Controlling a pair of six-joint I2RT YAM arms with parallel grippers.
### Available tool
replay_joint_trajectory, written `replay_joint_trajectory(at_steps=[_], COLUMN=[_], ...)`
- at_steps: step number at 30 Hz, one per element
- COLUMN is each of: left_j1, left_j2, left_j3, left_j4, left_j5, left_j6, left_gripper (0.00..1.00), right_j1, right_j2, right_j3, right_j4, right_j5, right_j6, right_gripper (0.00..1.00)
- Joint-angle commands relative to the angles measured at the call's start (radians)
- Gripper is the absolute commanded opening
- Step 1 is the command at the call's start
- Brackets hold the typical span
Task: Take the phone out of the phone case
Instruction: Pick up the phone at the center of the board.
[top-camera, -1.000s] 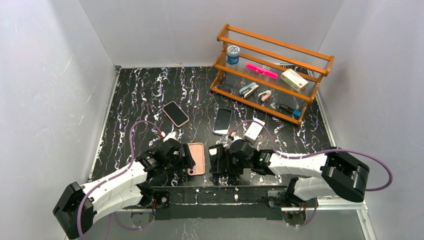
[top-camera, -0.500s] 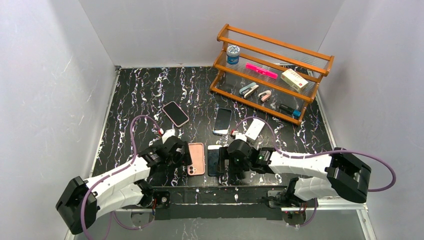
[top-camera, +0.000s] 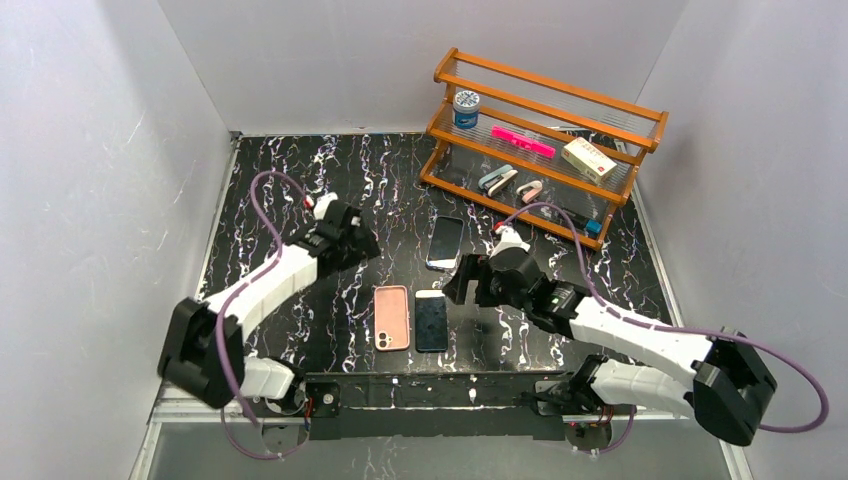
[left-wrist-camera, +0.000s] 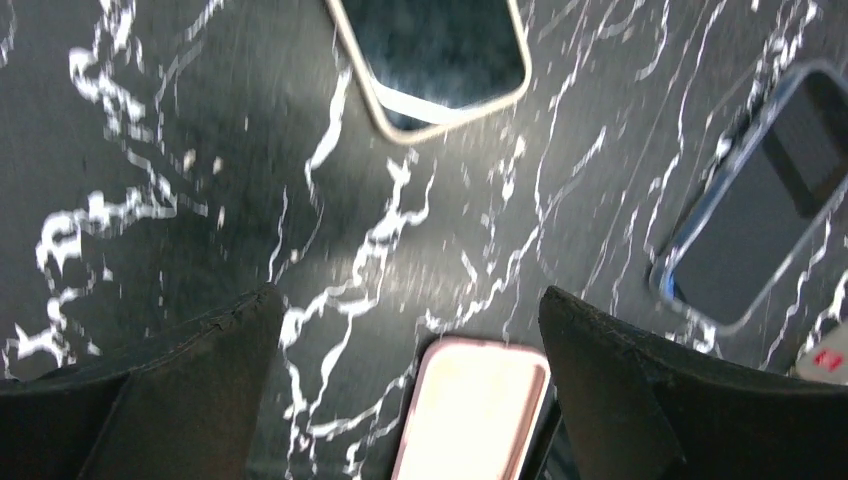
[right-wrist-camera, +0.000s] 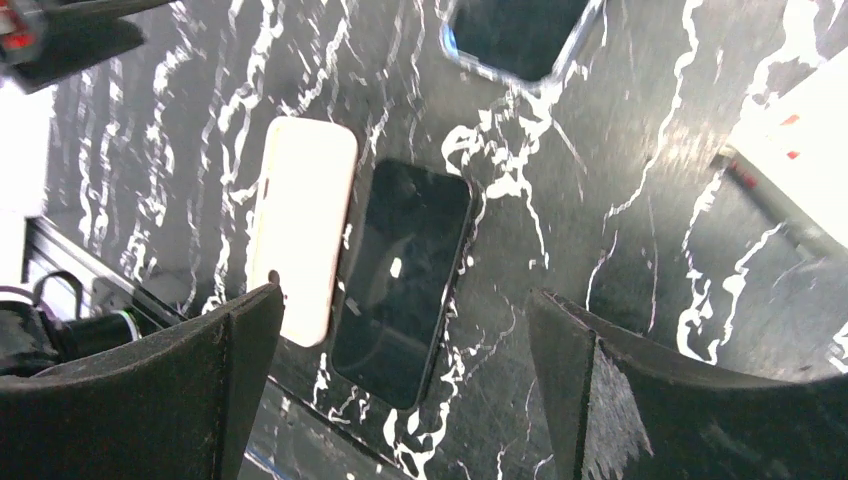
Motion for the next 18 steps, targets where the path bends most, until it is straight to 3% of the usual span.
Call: replay_joint_trajectory(at_steps=[1, 10, 18], left_j1=[0.030, 0.074, 0.080], left_j2=[0.180, 0.545, 0.665], left_j3=[0.160, 0.509, 0.601], left_j4=[-0.020, -0.125, -0.219], left_j5=[-0.107, -0.224, -0.293], left_j6=[0.041, 0.024, -0.021], left_gripper=[0.98, 0.98, 0.98], right_j1=[-0.029, -0.041, -0.046], right_j2=[-0.079, -0.094, -0.037], right_j3=[-0.008, -0.040, -0.059], right_j4=[0.059, 0.116, 0.165], right_j5=[0.049, 0.009, -0.046], right_j6=[-0.080, -0.156, -0.176], right_gripper=[0.99, 0.99, 0.99])
